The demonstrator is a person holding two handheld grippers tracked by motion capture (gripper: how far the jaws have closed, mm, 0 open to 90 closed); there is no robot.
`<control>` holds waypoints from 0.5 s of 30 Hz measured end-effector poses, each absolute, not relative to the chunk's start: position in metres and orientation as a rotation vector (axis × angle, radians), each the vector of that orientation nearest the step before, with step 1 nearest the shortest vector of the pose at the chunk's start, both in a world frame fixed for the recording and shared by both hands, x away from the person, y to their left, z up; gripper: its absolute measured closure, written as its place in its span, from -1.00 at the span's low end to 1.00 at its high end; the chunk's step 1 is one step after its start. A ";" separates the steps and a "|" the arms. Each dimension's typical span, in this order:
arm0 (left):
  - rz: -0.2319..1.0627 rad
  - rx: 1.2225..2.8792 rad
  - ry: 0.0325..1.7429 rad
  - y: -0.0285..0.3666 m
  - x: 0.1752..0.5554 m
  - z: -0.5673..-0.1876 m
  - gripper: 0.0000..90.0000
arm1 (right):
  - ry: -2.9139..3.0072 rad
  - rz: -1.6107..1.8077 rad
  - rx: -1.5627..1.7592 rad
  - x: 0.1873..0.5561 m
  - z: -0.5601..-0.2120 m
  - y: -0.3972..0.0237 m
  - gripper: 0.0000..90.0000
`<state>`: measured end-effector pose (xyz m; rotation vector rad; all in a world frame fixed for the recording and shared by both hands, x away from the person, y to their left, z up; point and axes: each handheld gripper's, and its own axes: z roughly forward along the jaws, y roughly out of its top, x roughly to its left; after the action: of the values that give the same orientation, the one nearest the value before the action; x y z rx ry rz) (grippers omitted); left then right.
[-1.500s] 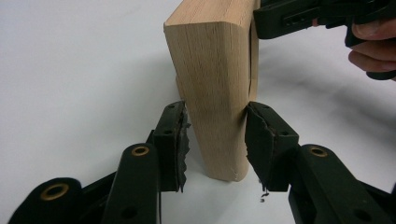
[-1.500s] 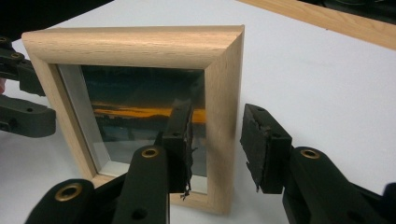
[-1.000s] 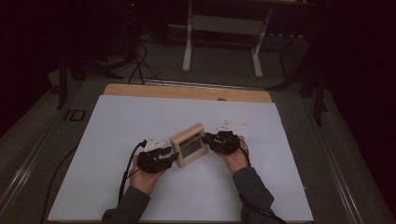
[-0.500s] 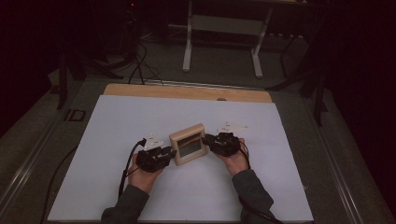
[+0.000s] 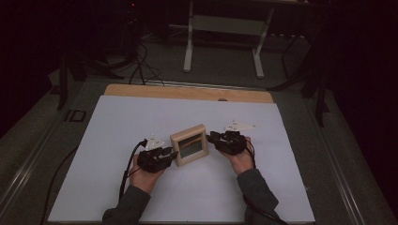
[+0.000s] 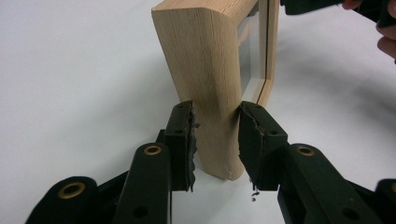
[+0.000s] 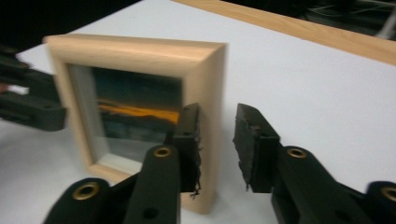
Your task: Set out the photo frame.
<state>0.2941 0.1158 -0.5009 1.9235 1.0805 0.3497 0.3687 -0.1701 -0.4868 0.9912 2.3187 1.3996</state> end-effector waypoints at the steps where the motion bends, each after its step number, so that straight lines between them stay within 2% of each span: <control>1: 0.349 1.923 1.081 0.116 0.294 -0.501 0.47 | 2.314 1.390 1.006 0.371 -0.487 -0.170 0.65; 15: 0.343 1.925 1.081 0.117 0.295 -0.501 0.47 | 2.337 1.318 1.109 0.392 -0.497 -0.157 0.70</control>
<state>0.2955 0.1171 -0.5008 1.9246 1.0810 0.3425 0.3923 -0.1568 -0.4972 1.1086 2.3366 1.3178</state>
